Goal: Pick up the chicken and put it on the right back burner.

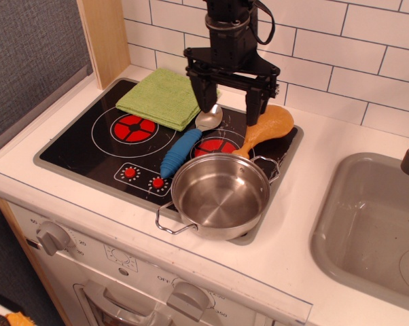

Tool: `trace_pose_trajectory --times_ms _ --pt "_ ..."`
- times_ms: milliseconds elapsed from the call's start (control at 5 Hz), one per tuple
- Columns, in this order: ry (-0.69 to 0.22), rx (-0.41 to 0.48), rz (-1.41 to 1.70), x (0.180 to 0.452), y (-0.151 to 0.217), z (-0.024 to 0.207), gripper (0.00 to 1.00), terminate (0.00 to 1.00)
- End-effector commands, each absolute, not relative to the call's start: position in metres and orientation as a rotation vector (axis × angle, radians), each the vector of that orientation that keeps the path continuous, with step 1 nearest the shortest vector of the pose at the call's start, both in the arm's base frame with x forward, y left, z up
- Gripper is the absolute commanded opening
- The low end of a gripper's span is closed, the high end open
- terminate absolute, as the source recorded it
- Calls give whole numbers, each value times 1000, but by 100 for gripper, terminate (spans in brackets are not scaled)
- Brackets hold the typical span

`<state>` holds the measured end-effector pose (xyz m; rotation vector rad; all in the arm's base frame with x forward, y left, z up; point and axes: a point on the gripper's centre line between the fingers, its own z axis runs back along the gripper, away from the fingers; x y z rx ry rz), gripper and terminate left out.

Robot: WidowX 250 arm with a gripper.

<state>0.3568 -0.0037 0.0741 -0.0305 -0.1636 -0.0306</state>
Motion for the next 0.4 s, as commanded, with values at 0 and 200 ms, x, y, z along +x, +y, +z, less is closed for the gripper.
trace_pose_trajectory --times_ms 0,200 --pt "-226 2 -27 348 4 91 100 0" --pt "-226 2 -27 348 4 91 100 100"
